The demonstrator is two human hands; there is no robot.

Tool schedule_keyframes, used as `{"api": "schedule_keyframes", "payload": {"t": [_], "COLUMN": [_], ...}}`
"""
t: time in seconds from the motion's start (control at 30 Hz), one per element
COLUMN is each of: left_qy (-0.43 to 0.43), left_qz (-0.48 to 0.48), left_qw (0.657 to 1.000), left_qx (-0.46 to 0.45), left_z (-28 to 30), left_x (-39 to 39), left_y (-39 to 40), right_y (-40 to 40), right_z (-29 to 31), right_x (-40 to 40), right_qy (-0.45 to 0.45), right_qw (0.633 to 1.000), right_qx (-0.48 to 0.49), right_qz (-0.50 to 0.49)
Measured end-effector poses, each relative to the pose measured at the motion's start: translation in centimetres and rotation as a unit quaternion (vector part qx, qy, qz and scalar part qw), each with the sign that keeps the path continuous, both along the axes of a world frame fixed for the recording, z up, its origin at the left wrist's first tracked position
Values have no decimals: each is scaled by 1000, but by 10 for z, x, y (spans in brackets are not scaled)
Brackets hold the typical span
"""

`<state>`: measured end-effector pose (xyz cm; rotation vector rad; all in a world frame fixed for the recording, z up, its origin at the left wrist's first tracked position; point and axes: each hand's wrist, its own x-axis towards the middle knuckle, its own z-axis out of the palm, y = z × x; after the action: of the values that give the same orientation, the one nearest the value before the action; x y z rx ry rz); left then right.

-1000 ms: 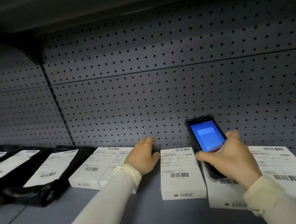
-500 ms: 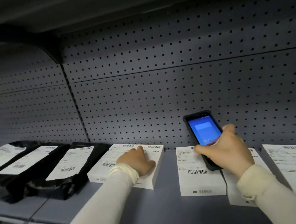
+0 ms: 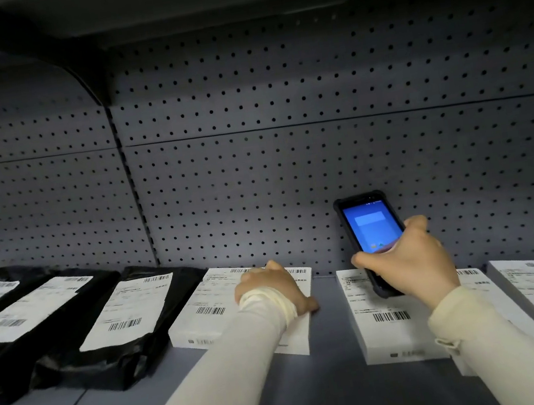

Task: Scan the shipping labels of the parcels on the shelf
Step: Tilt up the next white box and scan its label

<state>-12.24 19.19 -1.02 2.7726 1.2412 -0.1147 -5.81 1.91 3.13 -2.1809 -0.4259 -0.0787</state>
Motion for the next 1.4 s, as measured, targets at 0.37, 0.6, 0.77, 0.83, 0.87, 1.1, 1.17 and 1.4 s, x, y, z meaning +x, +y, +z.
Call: {"api": "schedule_keyframes", "payload": {"t": [0.37, 0.6, 0.77, 0.83, 0.87, 1.1, 1.17, 1.4], "left_qy": [38, 67, 64, 48, 40, -56, -115, -341], "left_qz": [-28, -25, -27, -12, -7, 14, 56, 65], "left_qw": [999, 996, 994, 994, 994, 995, 985, 923], "left_qx": [-8, -47, -81, -93, -97, -86, -114, -166], "left_z": [6, 12, 17, 13, 11, 11, 8, -5], "left_x": [5, 2, -4, -4, -5, -5, -5, -4], "left_y": [3, -2, -6, -3, -2, 4, 2, -12], "right_y": [-2, -8, -13, -16, -18, -28, -30, -35], "right_z": [2, 2, 1, 0, 0, -1, -1, -2], "right_x": [9, 9, 8, 8, 8, 10, 11, 9], "right_qy": [-14, -11, -8, -7, -5, -2, -2, 0], "right_qw": [999, 1000, 1000, 1000, 1000, 1000, 1000, 999], "right_qx": [12, 16, 17, 19, 19, 25, 26, 34], "right_qz": [-32, -13, -6, -4, -4, 2, 5, 14]}}
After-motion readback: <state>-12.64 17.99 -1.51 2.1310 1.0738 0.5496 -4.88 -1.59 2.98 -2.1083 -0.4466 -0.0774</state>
